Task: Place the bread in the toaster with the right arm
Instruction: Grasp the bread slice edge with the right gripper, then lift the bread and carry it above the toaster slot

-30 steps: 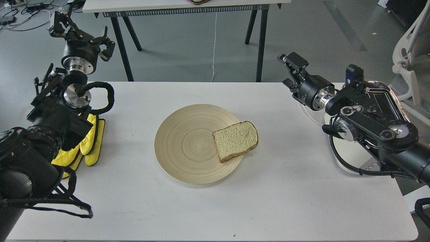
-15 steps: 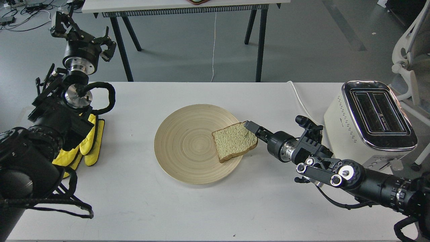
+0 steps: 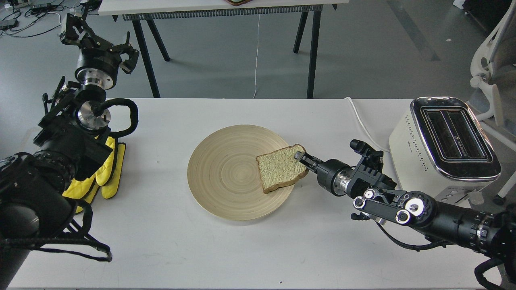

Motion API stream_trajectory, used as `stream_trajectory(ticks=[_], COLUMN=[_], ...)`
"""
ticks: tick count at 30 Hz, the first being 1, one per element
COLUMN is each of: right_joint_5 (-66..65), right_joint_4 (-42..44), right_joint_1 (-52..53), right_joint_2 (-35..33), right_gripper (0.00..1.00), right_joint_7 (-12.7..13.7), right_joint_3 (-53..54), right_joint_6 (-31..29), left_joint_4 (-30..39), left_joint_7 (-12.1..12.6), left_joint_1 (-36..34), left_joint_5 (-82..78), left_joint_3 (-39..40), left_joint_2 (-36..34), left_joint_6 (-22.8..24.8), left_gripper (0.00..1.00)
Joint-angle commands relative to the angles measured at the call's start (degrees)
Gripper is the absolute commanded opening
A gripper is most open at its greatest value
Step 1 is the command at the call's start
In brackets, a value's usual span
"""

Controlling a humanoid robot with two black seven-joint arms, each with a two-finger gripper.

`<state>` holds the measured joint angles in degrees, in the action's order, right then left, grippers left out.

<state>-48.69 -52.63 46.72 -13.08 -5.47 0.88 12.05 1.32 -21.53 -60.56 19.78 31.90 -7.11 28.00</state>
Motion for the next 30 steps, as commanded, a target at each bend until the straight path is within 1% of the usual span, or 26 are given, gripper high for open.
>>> stream_trajectory(ticks=[1,4,5,8,12,14,17,21,24,26,30], right_joint_5=[0.17,0.26,0.18,0.18,-0.26,-2.01,-7.1,-9.84,-12.03,-15.63,-16.44], right_joint_4=[-3.87,-9.23,-11.42,-17.66,-25.66,-28.22,-30.16,-32.27,-32.89,-32.45,-31.57], right_joint_1=[3.19,5.92,7.06,10.66,15.41,17.7,20.25,21.4,20.7,20.43,19.73], right_joint_2=[-4.57,-8.97,-11.51,-20.03,-33.47,-40.85,-49.82,-59.23,-62.68,-63.38,-63.48], right_gripper=[0.08,0.08,0.08,0.09,0.09,0.09,0.09,0.09,0.09,0.09,0.09], right_joint_7=[0.2,0.9,1.08,1.08,1.08,1.08,1.08,0.64,0.29,0.03,-0.59], right_joint_3=[0.53,0.97,0.97,0.97,0.62,0.61,0.88,0.97,0.62,-0.08,-1.84], right_joint_6=[-0.01,-0.01,-0.01,-0.27,-0.88,-2.72,-7.11,-10.81,-11.34,-11.34,-11.34], left_joint_4=[0.0,0.0,0.0,0.0,0.0,0.0,0.0,0.0,0.0,0.0,0.0], left_joint_7=[0.0,0.0,0.0,0.0,0.0,0.0,0.0,0.0,0.0,0.0,0.0], left_joint_1=[0.0,0.09,0.09,0.09,0.09,0.09,0.09,0.09,0.09,0.0,0.09], left_joint_5=[0.0,0.0,0.0,0.0,0.0,0.0,0.0,0.0,0.0,0.0,0.0], left_joint_3=[0.0,0.0,0.0,0.0,0.0,0.0,0.0,0.0,0.0,0.0,0.0], left_joint_2=[0.08,0.08,0.08,0.08,0.08,0.08,0.08,0.08,0.08,0.08,0.17], left_joint_6=[0.0,0.0,0.0,0.0,0.0,0.0,0.0,0.0,0.0,0.0,0.0], left_gripper=[1.0,1.0,1.0,1.0,1.0,1.0,1.0,1.0,1.0,1.0,1.0])
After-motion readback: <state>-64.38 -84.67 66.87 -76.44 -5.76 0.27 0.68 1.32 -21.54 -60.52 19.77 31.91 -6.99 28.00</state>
